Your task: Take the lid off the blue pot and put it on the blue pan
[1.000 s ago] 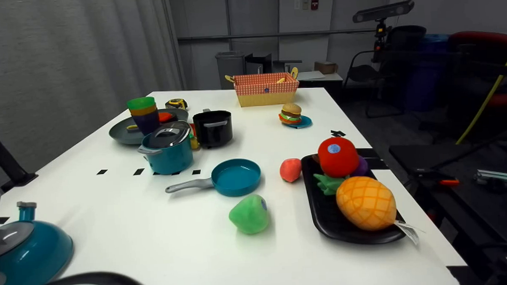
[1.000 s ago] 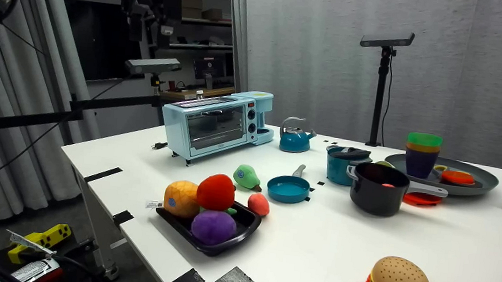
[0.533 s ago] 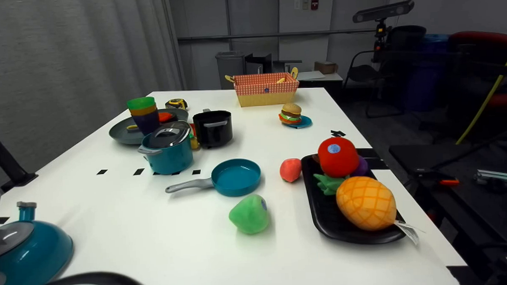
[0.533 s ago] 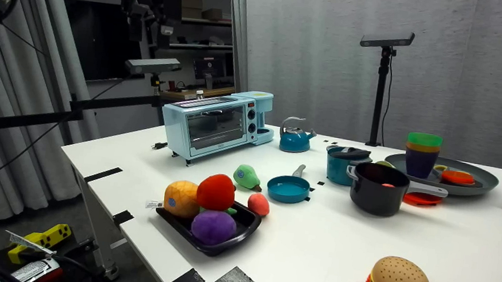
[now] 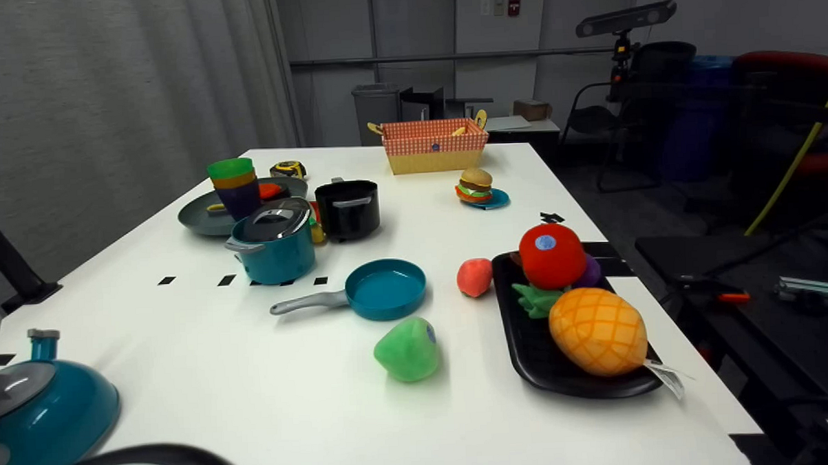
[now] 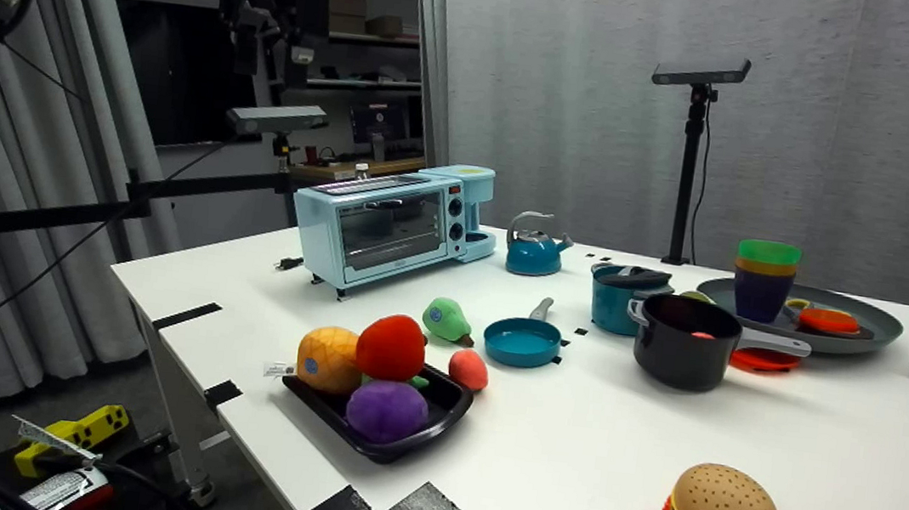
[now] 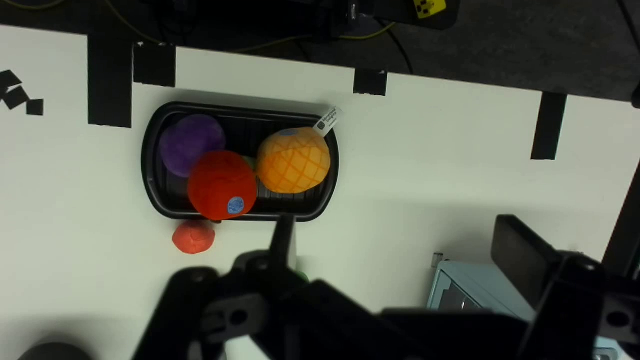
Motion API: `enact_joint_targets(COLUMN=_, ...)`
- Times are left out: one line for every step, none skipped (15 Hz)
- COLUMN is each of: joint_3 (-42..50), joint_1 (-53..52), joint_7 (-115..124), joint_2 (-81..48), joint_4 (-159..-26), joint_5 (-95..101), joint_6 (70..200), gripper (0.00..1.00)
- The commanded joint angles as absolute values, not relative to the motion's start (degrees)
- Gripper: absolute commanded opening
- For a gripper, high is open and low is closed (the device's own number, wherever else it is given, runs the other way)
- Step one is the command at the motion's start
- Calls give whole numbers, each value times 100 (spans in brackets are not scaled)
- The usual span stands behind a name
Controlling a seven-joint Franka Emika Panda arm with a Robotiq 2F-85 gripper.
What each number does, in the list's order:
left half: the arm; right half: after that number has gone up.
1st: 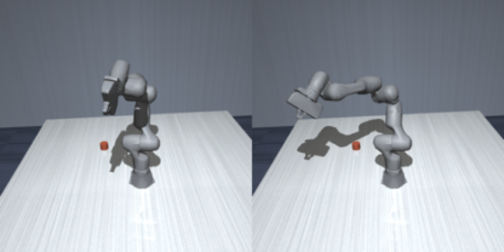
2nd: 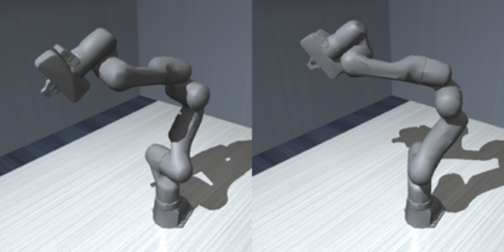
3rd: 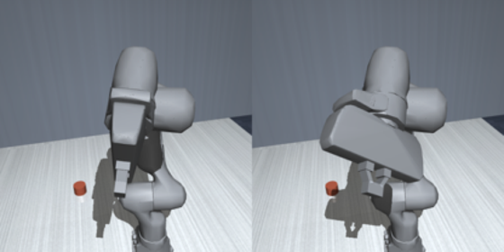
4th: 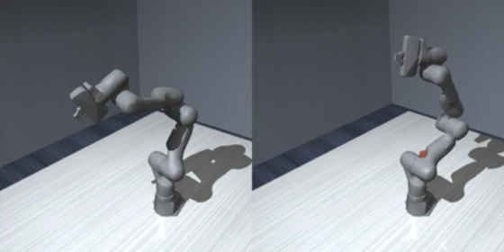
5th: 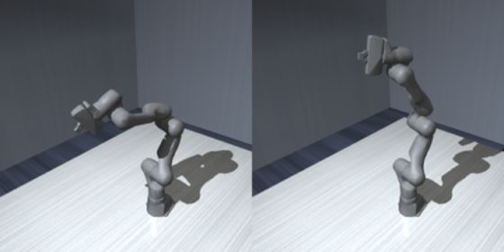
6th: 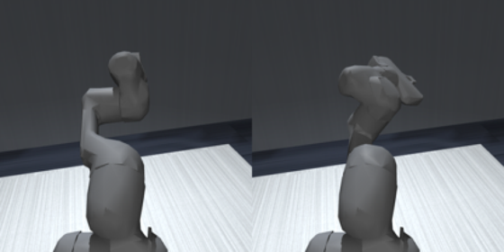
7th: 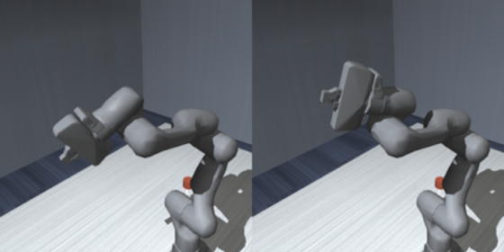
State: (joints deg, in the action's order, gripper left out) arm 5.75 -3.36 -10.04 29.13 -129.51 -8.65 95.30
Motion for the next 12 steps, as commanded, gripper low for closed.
enact_joint_targets(joint_3=667, joint_1=-247, joint_7=-1184, joint_2=1950, joint_4=-11721, joint_5=-937, joint_6=9325, gripper=100)
enact_joint_targets(joint_3=680, joint_1=-225, joint_7=-1173, joint_2=1783, joint_4=-11455, joint_5=-948, joint_6=9332, gripper=100)
enact_joint_targets(joint_3=702, joint_1=-185, joint_7=-1165, joint_2=1568, joint_4=-11143, joint_5=-938, joint_6=9383, gripper=100)
enact_joint_targets(joint_3=715, joint_1=-147, joint_7=-1138, joint_2=1323, joint_4=-10823, joint_5=-922, joint_6=9399, gripper=100)
enact_joint_targets(joint_3=736, joint_1=-108, joint_7=-1133, joint_2=1064, joint_4=-10499, joint_5=-933, joint_6=9333, gripper=100)
enact_joint_targets(joint_3=751, joint_1=-60, joint_7=-1139, joint_2=814, joint_4=-10188, joint_5=-923, joint_6=9323, gripper=100)
enact_joint_targets(joint_3=755, joint_1=-5, joint_7=-1132, joint_2=550, joint_4=-9875, joint_5=-877, joint_6=9309, gripper=100)
enact_joint_targets(joint_3=751, joint_1=50, joint_7=-1141, joint_2=297, joint_4=-9572, joint_5=-818, joint_6=9255, gripper=100)
enact_joint_targets(joint_3=741, joint_1=112, joint_7=-1140, joint_2=44, joint_4=-9283, joint_5=-720, joint_6=9138, gripper=100)
enact_joint_targets(joint_3=633, joint_1=97, joint_7=-1019, joint_2=680, joint_4=-10123, joint_5=-821, joint_6=9507, gripper=100)
enact_joint_targets(joint_3=632, joint_1=141, joint_7=-1018, joint_2=451, joint_4=-9879, joint_5=-792, joint_6=9472, gripper=100)
enact_joint_targets(joint_3=629, joint_1=172, joint_7=-1019, joint_2=273, joint_4=-9705, joint_5=-782, joint_6=9438, gripper=100)
